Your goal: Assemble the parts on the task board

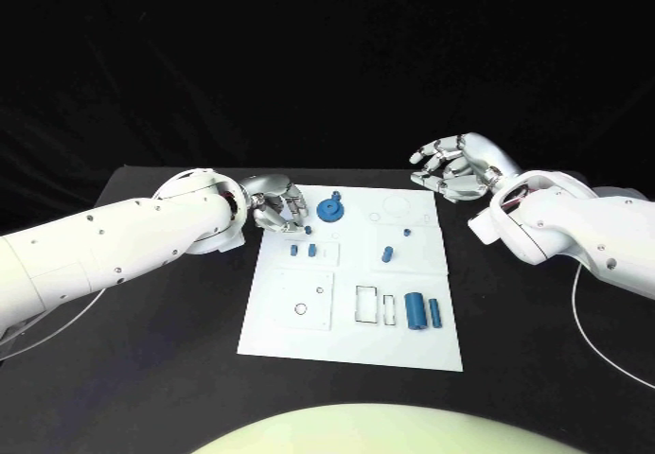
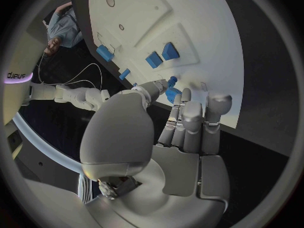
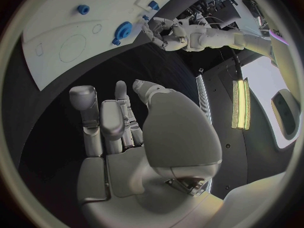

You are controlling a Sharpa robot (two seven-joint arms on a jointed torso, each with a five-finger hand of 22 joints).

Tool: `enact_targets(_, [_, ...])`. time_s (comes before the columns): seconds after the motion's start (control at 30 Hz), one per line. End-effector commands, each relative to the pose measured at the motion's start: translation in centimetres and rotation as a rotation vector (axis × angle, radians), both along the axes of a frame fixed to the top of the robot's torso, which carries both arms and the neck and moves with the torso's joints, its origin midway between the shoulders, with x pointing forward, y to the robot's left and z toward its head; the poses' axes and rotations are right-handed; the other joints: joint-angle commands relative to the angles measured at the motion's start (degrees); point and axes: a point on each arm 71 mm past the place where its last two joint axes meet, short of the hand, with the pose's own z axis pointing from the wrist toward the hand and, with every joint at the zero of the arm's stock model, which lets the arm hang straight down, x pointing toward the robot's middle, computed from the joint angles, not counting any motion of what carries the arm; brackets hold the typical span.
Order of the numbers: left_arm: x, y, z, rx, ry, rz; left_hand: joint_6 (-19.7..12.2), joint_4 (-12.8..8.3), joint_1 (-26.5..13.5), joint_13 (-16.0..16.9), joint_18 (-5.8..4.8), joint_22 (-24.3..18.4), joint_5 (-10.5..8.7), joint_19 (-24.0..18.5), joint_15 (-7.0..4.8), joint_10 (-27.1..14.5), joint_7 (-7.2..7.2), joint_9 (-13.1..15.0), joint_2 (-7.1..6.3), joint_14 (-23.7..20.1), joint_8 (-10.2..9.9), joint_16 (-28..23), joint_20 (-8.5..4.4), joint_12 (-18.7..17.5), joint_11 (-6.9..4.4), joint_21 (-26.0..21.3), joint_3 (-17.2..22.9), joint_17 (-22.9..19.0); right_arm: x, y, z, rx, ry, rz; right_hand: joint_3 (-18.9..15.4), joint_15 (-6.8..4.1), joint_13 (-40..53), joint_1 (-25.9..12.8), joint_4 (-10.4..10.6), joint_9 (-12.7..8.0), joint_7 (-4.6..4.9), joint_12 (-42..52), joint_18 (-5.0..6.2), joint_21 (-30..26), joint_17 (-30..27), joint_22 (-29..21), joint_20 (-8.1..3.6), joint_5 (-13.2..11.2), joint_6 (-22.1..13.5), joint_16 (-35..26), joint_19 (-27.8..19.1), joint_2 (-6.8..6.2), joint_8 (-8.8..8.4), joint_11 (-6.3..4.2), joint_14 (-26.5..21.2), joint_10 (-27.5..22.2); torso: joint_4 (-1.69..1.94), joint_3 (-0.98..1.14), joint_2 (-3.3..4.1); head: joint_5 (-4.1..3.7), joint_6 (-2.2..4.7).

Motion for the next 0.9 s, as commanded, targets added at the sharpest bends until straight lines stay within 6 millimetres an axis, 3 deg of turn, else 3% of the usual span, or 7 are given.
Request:
enact_targets(0.03, [0.1, 0.7, 1.0, -0.192, -0.012, 0.038, 1.0, 0.1, -0.1, 0.3, 0.93, -1.4, 0.24, -1.1, 0.04, -0.4, 0.16, 0.3, 0.69, -0.9, 0.2, -0.6, -0.11, 0.7, -0.02, -1.0, -0.4, -1.5, -0.5, 0.9, -1.0, -0.25, 0.025, 0.124, 1.4, -0.11, -2.5, 0.7, -0.9, -0.2, 0.12, -2.9, -0.44, 1.8, 1.1, 1.3, -0.09, -0.3, 4.8, 0.9, 1.0, -0.28, 0.04, -0.07, 0.7, 0.7, 0.06, 0.03, -0.08, -0.51, 0.28])
enact_targets(0.07, [0.1, 0.9, 1.2, -0.224, -0.011, 0.047, 1.2, 0.2, 0.0, 0.4, 1.17, -2.5, 0.26, -1.8, 0.09, -0.5, 0.19, 0.3, 0.78, -1.5, 0.2, -1.1, -0.08, 0.9, 0.01, -1.9, -0.4, -2.7, -0.6, 0.9, -1.0, -0.283, 0.018, 0.134, 2.2, -0.12, -4.0, 0.8, -1.5, -0.4, 0.04, -4.7, -0.66, 3.1, 1.9, 2.2, -0.14, -0.5, 5.5, 1.5, 1.7, -0.45, -0.06, -0.09, 1.2, 1.2, 0.05, 0.03, -0.1, -0.65, 0.31])
enact_targets(0.13, [-0.1, 1.7, 1.9, -0.379, -0.009, 0.079, 3.0, -0.1, 1.5, 0.4, 3.43, -14.4, 0.3, -9.6, 0.57, -2.2, 0.75, 0.8, 1.61, -9.2, 1.1, -7.9, 0.29, 1.2, 0.69, -11.4, 0.1, -15.9, -1.0, 1.3, -1.3, -0.415, -0.02, 0.167, 3.3, -0.29, -7.2, 0.4, -2.6, -1.0, -0.34, -8.1, -0.76, 3.8, 1.9, 3.0, -0.27, -1.2, 6.8, 1.5, 2.0, -0.98, -0.5, -0.24, 1.5, 3.0, -0.11, 0.05, -0.07, -1.73, 0.54])
enact_targets(0.23, [-0.5, 2.4, 2.7, -0.569, 0.015, 0.114, 2.7, -0.3, 2.2, 0.3, 3.57, -18.2, 0.21, -11.2, 0.69, -3.9, 0.84, 0.8, 1.9, -12.1, 1.0, -13.1, 0.49, 1.9, 0.98, -16.5, -0.1, -19.3, -1.5, 1.7, -1.7, -0.552, -0.066, 0.19, 3.9, -0.28, -9.3, -0.2, -3.1, -1.6, -0.56, -10.3, -0.95, 4.9, 2.7, 3.8, -0.33, -1.8, 7.6, 2.0, 2.5, -1.25, -0.85, -0.29, 2.0, 4.0, -0.19, -0.04, -0.08, -2.97, 0.84])
enact_targets(0.33, [-0.9, 2.8, 3.1, -0.731, 0.049, 0.149, 2.9, -0.2, 2.2, 0.3, 3.58, -19.4, 0.16, -10.8, 0.74, -3.7, 1.0, 0.9, 2.06, -12.2, 1.1, -14.3, 0.5, 2.7, 0.95, -18.0, -0.7, -20.2, -1.9, 2.0, -2.1, -0.665, -0.1, 0.201, 4.2, -0.12, -11.1, -0.8, -3.4, -2.1, -0.56, -12.4, -1.22, 6.2, 3.5, 4.8, -0.33, -2.2, 8.1, 2.6, 3.2, -1.68, -1.29, -0.09, 2.4, 4.2, -0.09, -0.14, -0.04, -4.1, 1.07])
enact_targets(0.6, [-2.6, 3.6, 2.9, -1.001, 0.134, 0.209, 3.7, -0.2, 2.7, 0.5, 3.58, -20.5, 0.2, -10.4, 0.67, -2.5, 0.96, 1.2, 2.68, -12.4, 1.5, -15.2, 0.41, 3.9, 0.81, -19.3, -1.2, -20.8, -2.7, 2.7, -2.8, -0.823, -0.143, 0.213, 4.1, 0.23, -13.3, -1.9, -3.5, -3.1, -0.22, -14.7, -2.02, 10.5, 6.1, 7.6, -0.25, -2.8, 7.9, 4.9, 5.2, -2.81, -2.33, 0.29, 3.3, 4.6, -0.05, -0.11, -0.05, -5.14, 1.55])
enact_targets(0.9, [-3.3, 4.3, 2.7, -1.092, 0.15, 0.248, 3.6, -0.4, 3.0, 0.6, 3.58, -20.7, 0.22, -10.2, 0.58, -2.1, 0.94, 1.2, 2.85, -12.4, 1.5, -15.3, 0.32, 4.3, 0.73, -19.6, -1.2, -20.8, -3.1, 3.4, -3.0, -0.846, -0.18, 0.217, 3.7, 0.86, -15.1, -2.5, -3.7, -4.2, 0.81, -16.7, -2.25, 11.5, 6.5, 8.4, 0.27, -2.9, 6.7, 5.3, 5.6, -3.84, -3.89, 1.13, 3.3, 3.9, 0.06, -0.12, -0.01, -5.41, 2.16])
